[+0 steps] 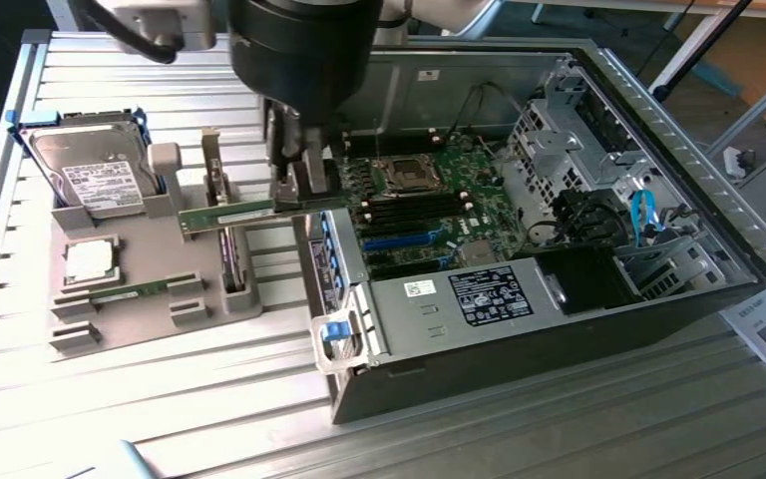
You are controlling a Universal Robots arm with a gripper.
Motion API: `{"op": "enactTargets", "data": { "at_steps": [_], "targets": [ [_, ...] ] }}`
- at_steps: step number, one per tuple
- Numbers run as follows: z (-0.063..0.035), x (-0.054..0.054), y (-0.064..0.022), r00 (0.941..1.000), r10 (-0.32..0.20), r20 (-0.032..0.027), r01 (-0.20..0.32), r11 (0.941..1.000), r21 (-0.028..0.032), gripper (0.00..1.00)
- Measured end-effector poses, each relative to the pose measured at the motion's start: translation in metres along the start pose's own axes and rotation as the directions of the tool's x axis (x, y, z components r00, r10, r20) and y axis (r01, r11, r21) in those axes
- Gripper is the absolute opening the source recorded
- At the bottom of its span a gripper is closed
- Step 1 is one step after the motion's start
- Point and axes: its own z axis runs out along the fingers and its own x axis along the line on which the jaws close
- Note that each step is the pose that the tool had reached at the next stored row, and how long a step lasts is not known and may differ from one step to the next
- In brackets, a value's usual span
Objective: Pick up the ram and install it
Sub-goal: 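Pick up the ram and move it above insertion slot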
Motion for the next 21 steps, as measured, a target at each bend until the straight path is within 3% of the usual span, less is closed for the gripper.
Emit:
{"op": "enactTargets", "data": {
  "at_steps": [5,8,11,14,21],
  "targets": [
    [-0.0012,0.003,-0.0268,1.0,0.0,0.0004,0.0,1.0,-0.0045,0.13],
    [-0.002,0.006,-0.0484,1.0,0.0,0.0004,0.0,1.0,-0.0049,0.13],
    [-0.0023,0.008,-0.0627,1.0,0.0,0.0004,0.0,1.0,-0.0049,0.13],
    [-0.0028,0.01,-0.0828,1.0,0.0,0.0004,0.0,1.0,-0.0049,0.13],
    [-0.0036,0.014,-0.1136,1.0,0.0,0.0005,0.0,1.0,-0.0049,0.13]
  ]
}}
